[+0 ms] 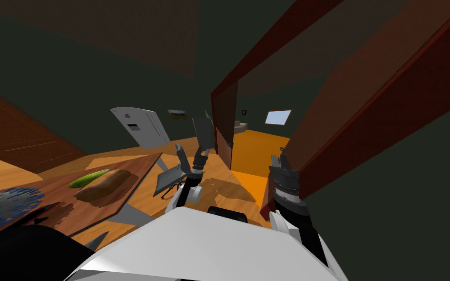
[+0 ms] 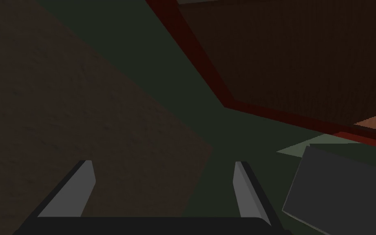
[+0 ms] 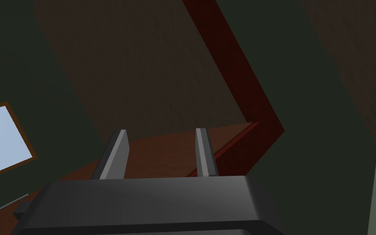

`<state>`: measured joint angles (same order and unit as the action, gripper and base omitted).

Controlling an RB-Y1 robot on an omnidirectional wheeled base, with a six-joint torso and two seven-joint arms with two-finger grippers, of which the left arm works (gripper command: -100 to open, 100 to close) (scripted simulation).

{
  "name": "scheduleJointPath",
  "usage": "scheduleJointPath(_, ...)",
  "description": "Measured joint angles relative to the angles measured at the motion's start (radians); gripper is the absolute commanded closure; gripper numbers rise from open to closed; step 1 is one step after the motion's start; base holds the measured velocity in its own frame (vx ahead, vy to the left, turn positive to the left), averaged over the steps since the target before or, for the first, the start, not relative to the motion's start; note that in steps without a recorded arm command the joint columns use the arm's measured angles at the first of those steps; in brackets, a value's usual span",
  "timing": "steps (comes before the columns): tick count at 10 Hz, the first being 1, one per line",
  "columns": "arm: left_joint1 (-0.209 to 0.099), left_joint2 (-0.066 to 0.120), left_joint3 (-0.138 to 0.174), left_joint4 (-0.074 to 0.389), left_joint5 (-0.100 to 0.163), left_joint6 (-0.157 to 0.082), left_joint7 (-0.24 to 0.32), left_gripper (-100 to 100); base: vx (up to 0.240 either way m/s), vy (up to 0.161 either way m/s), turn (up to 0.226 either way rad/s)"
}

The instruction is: Push the door open

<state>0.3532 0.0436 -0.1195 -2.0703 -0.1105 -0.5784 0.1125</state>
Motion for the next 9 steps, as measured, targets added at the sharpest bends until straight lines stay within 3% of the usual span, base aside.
scheduleJointPath(5,-0.023,0.015,-0.035,0.094,-0.011,-0.023,0.01,-100,0.094,0.044,-0.019)
scheduleJointPath(7,-0.05,0.02,-0.044,0.135,-0.014,-0.019,0.016,-100,0.109,0.039,-0.02)
scheduleJointPath(9,-0.065,0.024,-0.058,0.184,-0.019,-0.03,0.02,-100,0.097,0.042,-0.02)
